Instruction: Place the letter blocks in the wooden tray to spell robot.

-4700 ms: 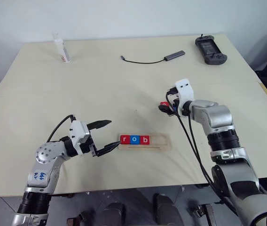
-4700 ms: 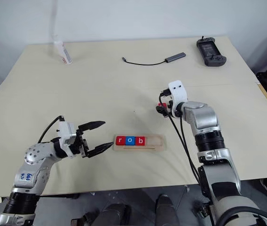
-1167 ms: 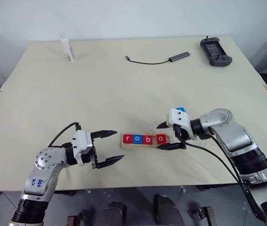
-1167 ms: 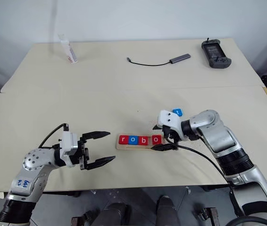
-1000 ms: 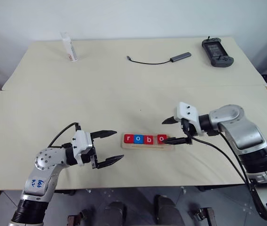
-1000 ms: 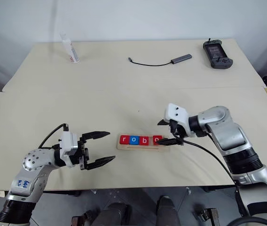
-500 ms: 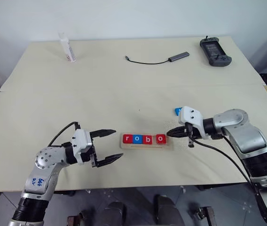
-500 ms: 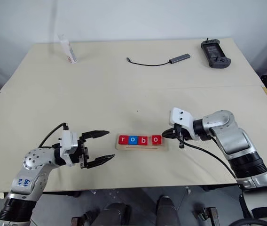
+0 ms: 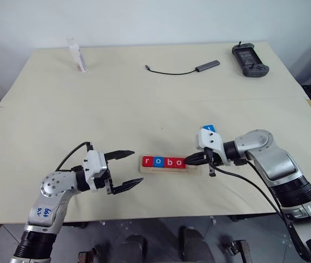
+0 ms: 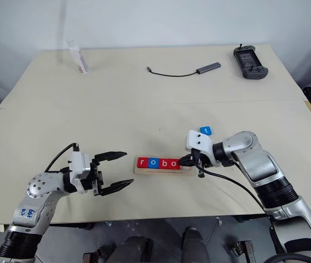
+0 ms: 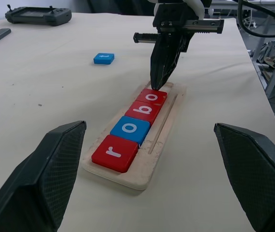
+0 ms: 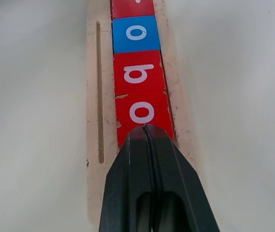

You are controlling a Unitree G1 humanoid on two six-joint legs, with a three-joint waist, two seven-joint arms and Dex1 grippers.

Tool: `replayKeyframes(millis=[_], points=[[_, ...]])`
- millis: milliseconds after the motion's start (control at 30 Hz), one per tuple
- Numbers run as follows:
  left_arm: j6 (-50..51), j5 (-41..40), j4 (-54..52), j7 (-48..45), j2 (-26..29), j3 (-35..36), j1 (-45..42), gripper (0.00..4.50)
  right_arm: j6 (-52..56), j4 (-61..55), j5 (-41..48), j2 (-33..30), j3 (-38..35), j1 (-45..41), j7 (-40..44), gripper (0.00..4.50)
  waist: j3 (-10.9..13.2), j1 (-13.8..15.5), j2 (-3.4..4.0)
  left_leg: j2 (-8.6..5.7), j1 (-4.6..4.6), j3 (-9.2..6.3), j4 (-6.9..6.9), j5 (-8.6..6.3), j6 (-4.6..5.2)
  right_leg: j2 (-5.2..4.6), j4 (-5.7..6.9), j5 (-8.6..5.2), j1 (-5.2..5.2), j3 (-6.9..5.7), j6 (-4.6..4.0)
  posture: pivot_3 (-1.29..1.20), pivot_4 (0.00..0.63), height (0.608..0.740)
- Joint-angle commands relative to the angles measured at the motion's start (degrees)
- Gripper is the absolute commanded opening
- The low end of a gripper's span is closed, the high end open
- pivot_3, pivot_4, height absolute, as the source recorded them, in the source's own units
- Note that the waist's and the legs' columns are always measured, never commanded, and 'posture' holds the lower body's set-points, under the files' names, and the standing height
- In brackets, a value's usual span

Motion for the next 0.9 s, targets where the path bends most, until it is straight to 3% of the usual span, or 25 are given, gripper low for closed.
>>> replayKeyframes(millis=[33, 100, 200, 433, 533, 700, 900], points=[[-0.8, 0.1, -1.7, 0.2, 0.2, 0.7, 0.0, 4.50, 0.4, -3.7, 2.5, -3.2, -5.5, 1.3, -0.1, 0.01, 0.0, 0.2, 0.00, 0.00, 0.00, 0.00, 0.00, 0.00, 0.00, 0.00, 0.00, 0.00, 0.00, 0.00, 0.00, 0.00, 0.150, 0.740], [-1.0, 0.1, -1.2, -0.1, 0.2, 0.6, -0.2, 4.50, 1.6, -5.5, 4.8, -4.4, -8.5, 3.0, -0.4, 0.17, 0.0, 0.5, 0.00, -0.02, -0.02, -0.03, 0.00, 0.00, 0.01, -0.01, -0.02, 0.00, 0.00, -0.02, 0.00, 0.00, 0.150, 0.740], [-1.4, 0.2, 0.7, -0.9, -0.1, 0.1, -1.5, 4.50, -0.5, -8.8, 7.7, -6.4, -18.5, 11.2, -3.6, 0.88, 0.0, 1.4, -0.01, -0.03, -0.02, -0.03, 0.00, -0.01, 0.02, -0.01, -0.03, 0.00, 0.01, -0.02, 0.00, 0.00, 0.150, 0.740], [-2.3, 0.3, 5.2, -3.1, -0.3, -0.3, -4.7, 4.50, -9.8, -13.3, 9.9, -1.6, -38.8, 31.5, -14.9, 3.36, 0.0, 1.5, -0.01, -0.06, 0.01, 0.02, 0.01, -0.03, 0.06, -0.02, -0.01, 0.01, 0.04, -0.02, 0.01, 0.00, 0.150, 0.740], [-2.6, 0.4, 6.8, -3.6, -0.5, -0.3, -5.8, 4.50, -12.0, -14.2, 10.7, 1.0, -42.7, 36.7, -18.2, 4.41, 0.0, 1.1, 0.01, 0.02, 0.08, 0.09, 0.00, -0.04, 0.04, 0.03, 0.02, 0.01, 0.05, 0.01, 0.01, 0.00, 0.150, 0.740], [-3.1, 0.8, 9.9, -4.1, -1.3, -0.8, -8.9, 4.50, -18.3, -12.7, 10.5, 6.2, -46.4, 44.9, -22.8, 4.46, 0.0, 1.3, 0.02, 0.04, 0.13, 0.18, 0.01, -0.04, 0.04, 0.05, 0.08, 0.01, 0.05, 0.05, 0.02, 0.00, 0.150, 0.740], [-3.5, 1.1, 10.6, -4.0, -1.4, -0.2, -9.4, 4.50, -16.9, -11.5, 12.5, 6.8, -44.5, 41.7, -25.5, 4.46, 0.0, 0.8, 0.03, 0.06, 0.21, 0.29, 0.01, -0.04, 0.04, 0.06, 0.11, 0.02, 0.05, 0.16, 0.04, 0.00, 0.150, 0.740]])
